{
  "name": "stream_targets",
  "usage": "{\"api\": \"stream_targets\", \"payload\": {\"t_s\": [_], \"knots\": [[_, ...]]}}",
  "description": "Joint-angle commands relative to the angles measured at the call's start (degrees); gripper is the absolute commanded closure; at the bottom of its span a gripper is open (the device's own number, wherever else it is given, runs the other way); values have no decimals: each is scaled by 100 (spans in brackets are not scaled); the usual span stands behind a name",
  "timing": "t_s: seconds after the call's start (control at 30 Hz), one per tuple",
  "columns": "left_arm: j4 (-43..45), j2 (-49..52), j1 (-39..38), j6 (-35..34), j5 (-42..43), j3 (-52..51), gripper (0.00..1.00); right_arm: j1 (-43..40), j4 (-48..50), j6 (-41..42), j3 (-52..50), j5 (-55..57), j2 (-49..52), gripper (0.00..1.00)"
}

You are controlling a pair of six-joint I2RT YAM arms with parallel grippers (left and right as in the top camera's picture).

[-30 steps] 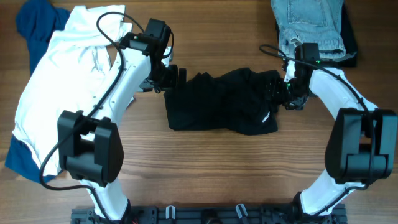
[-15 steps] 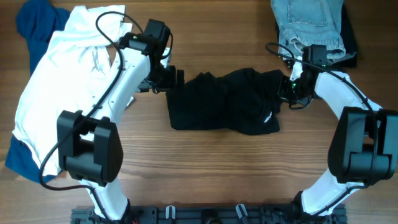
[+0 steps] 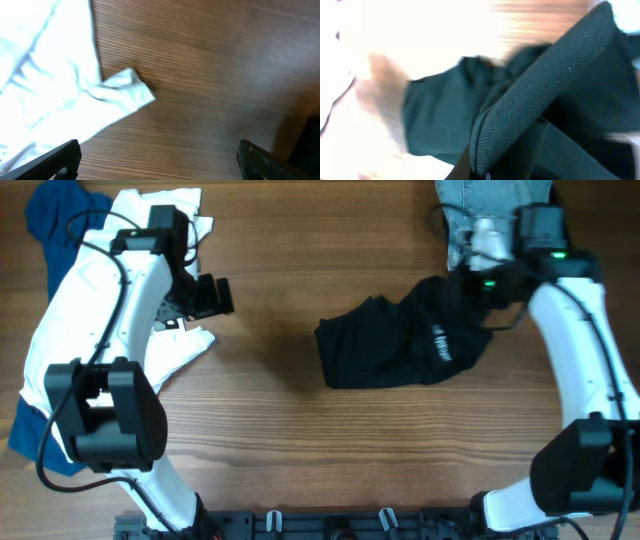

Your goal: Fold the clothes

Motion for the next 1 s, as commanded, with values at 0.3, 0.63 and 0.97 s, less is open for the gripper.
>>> {"api": "stream_targets", "payload": {"t_s": [0.3,0.63,0.97], "knots": [[315,-116,219,79,-35,57,0,3040,925,138,160,-33,1316,45],[505,-116,219,79,-42,57,0,2507,-603,1156,1193,2229,520,23],[507,-116,219,79,-61,57,0,1945,522,595,138,1104,1250,70]]}}
